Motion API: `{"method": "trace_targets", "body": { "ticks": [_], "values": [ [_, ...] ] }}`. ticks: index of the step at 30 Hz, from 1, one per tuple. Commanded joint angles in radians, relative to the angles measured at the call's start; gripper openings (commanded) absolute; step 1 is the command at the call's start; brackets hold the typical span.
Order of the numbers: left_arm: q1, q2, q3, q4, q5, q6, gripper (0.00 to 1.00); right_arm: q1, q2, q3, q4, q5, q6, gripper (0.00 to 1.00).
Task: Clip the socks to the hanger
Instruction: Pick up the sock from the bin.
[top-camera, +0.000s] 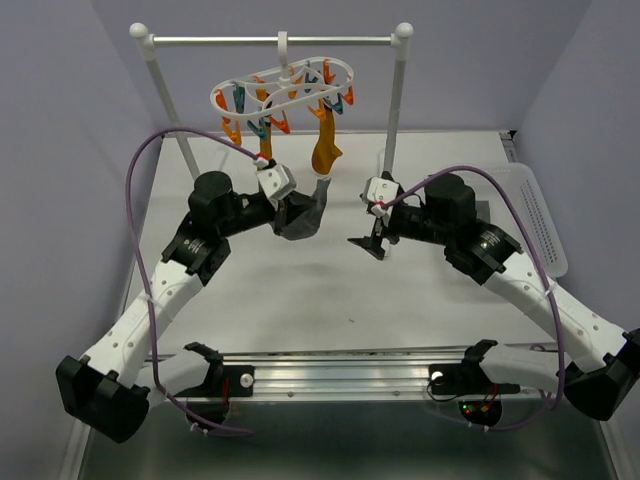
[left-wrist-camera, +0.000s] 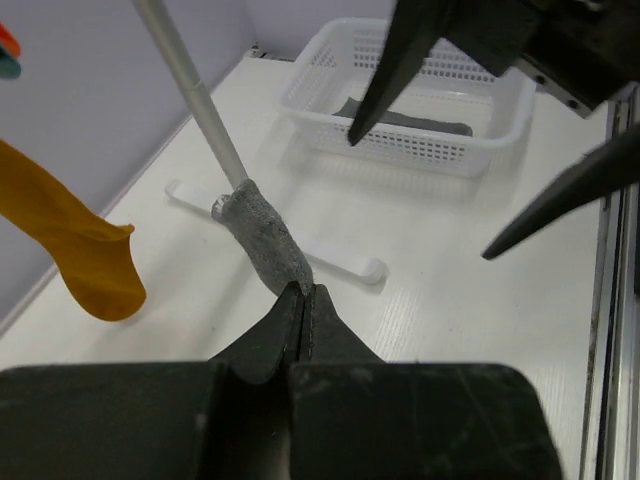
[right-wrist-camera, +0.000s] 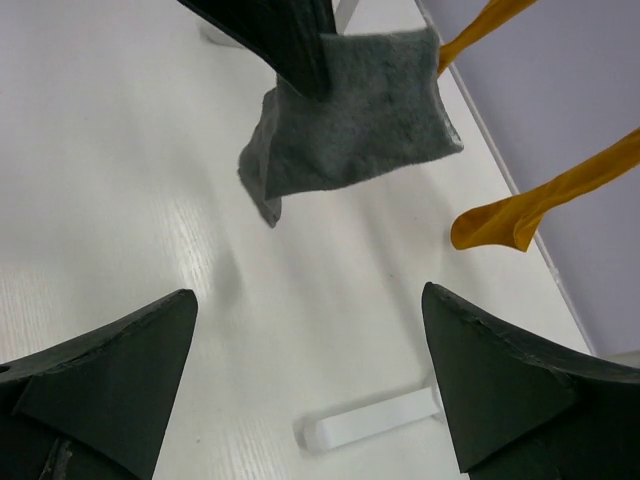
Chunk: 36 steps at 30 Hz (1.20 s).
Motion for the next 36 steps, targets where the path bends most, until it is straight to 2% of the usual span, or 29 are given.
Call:
{"method": "trace_targets", "body": {
  "ticks": [1, 6, 9, 19, 24, 28, 31, 32, 35, 36],
  "values": [
    [0.003, -0.13, -0.029, -0.029, 0.182, 0.258, 0.0, -0.018, 0.019, 0.04, -0.02, -0.069, -0.11, 1.0],
    [0.003, -0.149, -0.029, -0.095, 0.233, 0.36, 0.0, -0.059, 0.068, 0.069, -0.037, -0.113, -0.185, 1.0],
    [0.003, -0.135, -0.024, -0.114, 0.249, 0.37, 0.0, -0.113, 0.116, 0.133, -0.088, -0.248, -0.207, 1.0],
    [0.001, -0.115, -0.011, -0.165, 0.284, 0.429, 0.0, -0.113, 0.222, 0.236, -0.212, -0.483, -0.276, 1.0],
    [-0.002, -0.097, -0.02, -0.158, 0.305, 0.443, 0.0, -0.113, 0.317, 0.331, -0.223, -0.477, -0.221, 1.0],
    [-0.005, -0.093, -0.023, -0.158, 0.304, 0.447, 0.0, -0.113, 0.354, 0.371, -0.227, -0.451, -0.219, 1.0],
    [-0.005, -0.106, -0.03, -0.158, 0.293, 0.449, 0.0, -0.113, 0.357, 0.374, -0.247, -0.488, -0.244, 0.99],
    [-0.005, -0.107, -0.032, -0.157, 0.289, 0.449, 0.0, -0.113, 0.355, 0.371, -0.253, -0.502, -0.259, 0.97],
    [-0.005, -0.109, -0.032, -0.148, 0.28, 0.441, 0.0, -0.113, 0.354, 0.376, -0.285, -0.569, -0.288, 0.7],
    [-0.005, -0.11, -0.032, -0.143, 0.276, 0.436, 0.0, -0.113, 0.355, 0.377, -0.293, -0.583, -0.291, 0.55]
  ]
}}
